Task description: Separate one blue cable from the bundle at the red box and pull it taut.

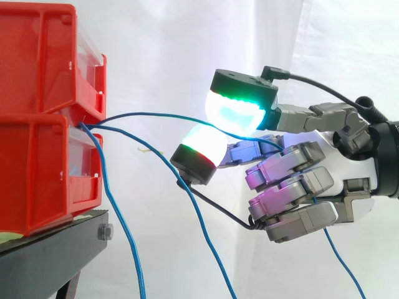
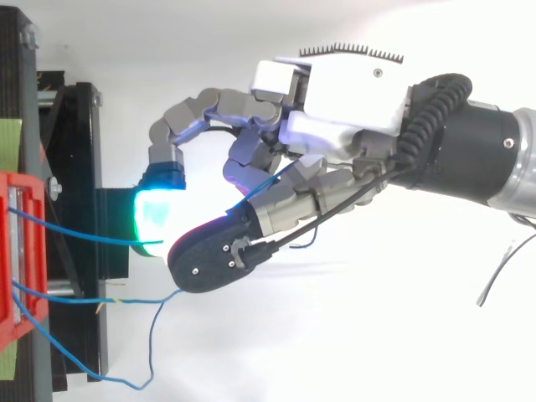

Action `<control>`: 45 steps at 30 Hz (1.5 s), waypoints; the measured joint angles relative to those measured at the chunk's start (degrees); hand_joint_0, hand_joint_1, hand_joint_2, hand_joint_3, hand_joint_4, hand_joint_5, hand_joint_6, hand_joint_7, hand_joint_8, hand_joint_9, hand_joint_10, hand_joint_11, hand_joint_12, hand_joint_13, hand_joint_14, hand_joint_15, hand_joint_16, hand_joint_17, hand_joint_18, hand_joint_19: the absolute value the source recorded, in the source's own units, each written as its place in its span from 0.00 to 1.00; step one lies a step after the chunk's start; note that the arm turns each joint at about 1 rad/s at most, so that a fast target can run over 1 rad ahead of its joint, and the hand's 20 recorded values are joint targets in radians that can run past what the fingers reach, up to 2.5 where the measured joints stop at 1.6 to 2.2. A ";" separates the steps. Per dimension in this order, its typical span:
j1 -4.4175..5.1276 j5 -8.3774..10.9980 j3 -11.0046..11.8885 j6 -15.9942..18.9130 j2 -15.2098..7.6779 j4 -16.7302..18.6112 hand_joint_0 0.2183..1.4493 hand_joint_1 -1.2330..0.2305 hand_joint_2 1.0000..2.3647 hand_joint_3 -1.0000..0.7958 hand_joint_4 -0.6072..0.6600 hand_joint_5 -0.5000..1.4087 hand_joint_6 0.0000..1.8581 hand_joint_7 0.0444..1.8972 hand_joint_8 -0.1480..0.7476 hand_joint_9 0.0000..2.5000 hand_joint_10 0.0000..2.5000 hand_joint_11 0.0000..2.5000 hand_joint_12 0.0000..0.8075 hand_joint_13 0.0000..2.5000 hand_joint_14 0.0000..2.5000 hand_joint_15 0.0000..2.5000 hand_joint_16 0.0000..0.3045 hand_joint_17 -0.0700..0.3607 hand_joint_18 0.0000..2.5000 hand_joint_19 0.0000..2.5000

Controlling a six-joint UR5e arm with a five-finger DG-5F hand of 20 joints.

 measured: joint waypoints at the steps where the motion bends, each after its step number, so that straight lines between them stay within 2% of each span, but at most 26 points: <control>1: 0.00 0.00 -0.01 0.30 0.00 0.00 0.34 0.31 0.00 0.44 0.51 0.22 0.48 0.54 0.51 0.46 0.91 0.47 0.53 0.36 1.00 0.41 0.18 0.45 0.52 0.68; 14: 0.07 0.00 -0.05 0.62 0.00 -0.08 0.34 0.31 0.00 0.46 0.52 0.22 0.48 0.56 0.52 0.47 0.95 0.45 0.53 0.37 1.00 0.40 0.19 0.46 0.51 0.64; 24: 0.09 -0.02 -0.56 -2.64 0.00 -0.52 0.33 0.30 0.00 0.51 0.50 0.23 0.48 0.58 0.54 0.48 0.99 0.45 0.55 0.39 1.00 0.39 0.21 0.49 0.53 0.60; 26: 0.09 -0.03 -1.01 -3.24 0.00 -0.57 0.31 0.30 0.03 0.53 0.49 0.24 0.48 0.60 0.54 0.50 0.99 0.45 0.55 0.40 1.00 0.39 0.22 0.51 0.54 0.58; 28: 0.09 -0.02 -1.29 -3.51 0.00 -0.60 0.28 0.30 0.13 0.54 0.48 0.24 0.47 0.61 0.55 0.52 0.97 0.46 0.56 0.41 1.00 0.39 0.23 0.53 0.55 0.56; 32: 0.09 -0.01 -1.55 -3.73 0.00 -0.62 0.26 0.31 0.21 0.55 0.46 0.25 0.47 0.63 0.55 0.53 0.95 0.46 0.57 0.42 1.00 0.39 0.23 0.54 0.57 0.55; 45: 0.10 0.01 -1.58 -3.84 0.00 -0.60 0.26 0.31 0.23 0.56 0.44 0.26 0.46 0.66 0.54 0.55 0.91 0.50 0.56 0.43 1.00 0.40 0.24 0.54 0.58 0.57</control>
